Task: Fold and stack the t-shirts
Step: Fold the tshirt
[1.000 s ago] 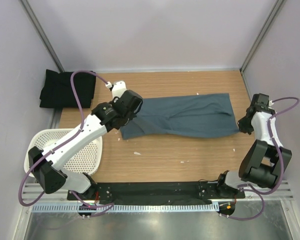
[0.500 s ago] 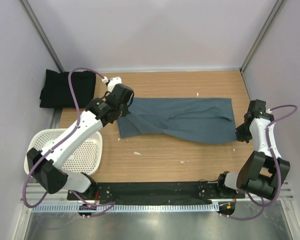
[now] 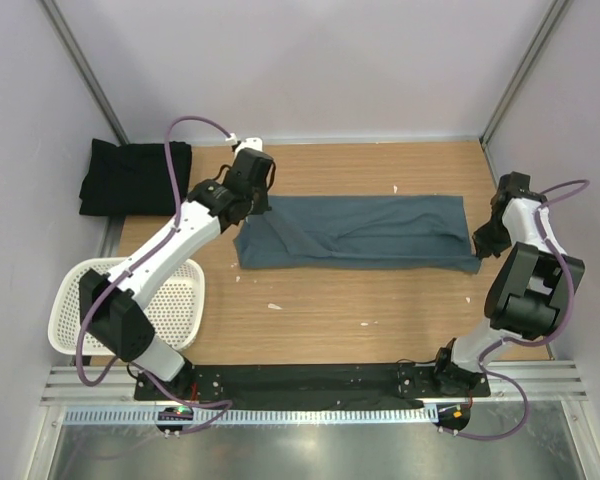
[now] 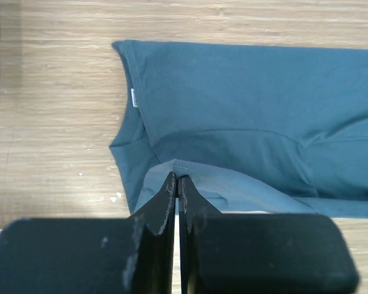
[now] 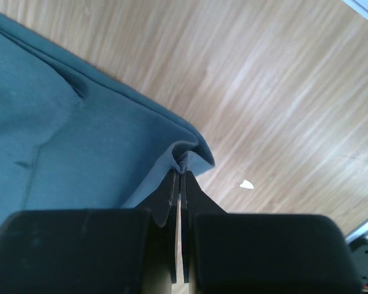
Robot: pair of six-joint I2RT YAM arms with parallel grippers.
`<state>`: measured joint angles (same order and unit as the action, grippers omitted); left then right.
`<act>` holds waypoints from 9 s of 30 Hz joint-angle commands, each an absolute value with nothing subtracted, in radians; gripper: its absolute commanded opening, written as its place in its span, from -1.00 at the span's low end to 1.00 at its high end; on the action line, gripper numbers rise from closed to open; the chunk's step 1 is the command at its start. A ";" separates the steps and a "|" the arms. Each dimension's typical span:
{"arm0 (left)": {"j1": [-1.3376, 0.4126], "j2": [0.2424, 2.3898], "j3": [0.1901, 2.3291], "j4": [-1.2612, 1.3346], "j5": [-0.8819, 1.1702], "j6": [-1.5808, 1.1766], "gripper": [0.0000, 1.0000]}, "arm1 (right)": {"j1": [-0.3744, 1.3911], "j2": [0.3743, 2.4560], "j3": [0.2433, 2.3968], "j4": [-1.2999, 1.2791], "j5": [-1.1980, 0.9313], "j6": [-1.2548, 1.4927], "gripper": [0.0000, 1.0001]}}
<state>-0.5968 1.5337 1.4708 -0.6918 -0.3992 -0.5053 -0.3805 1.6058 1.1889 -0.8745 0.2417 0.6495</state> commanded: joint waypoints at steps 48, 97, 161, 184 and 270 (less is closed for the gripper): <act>-0.488 1.832 1.736 -0.620 -0.443 -0.411 -0.99 | -0.267 1.968 1.589 -0.927 0.334 0.609 -0.98; -0.449 2.092 1.795 -0.552 -0.353 -0.499 -1.00 | -0.229 1.987 1.766 -0.971 0.367 0.534 0.13; -0.371 2.059 1.641 -0.431 -0.215 -0.528 -1.00 | 0.715 2.247 1.868 -0.635 0.160 0.258 -0.43; -0.368 2.052 1.703 -0.489 -0.123 -0.629 -0.99 | 0.658 2.126 1.973 -0.718 0.308 0.103 -0.98; -0.347 1.934 1.620 -0.718 -0.038 -0.577 -0.37 | 0.491 1.970 1.712 -0.690 0.023 0.201 -0.14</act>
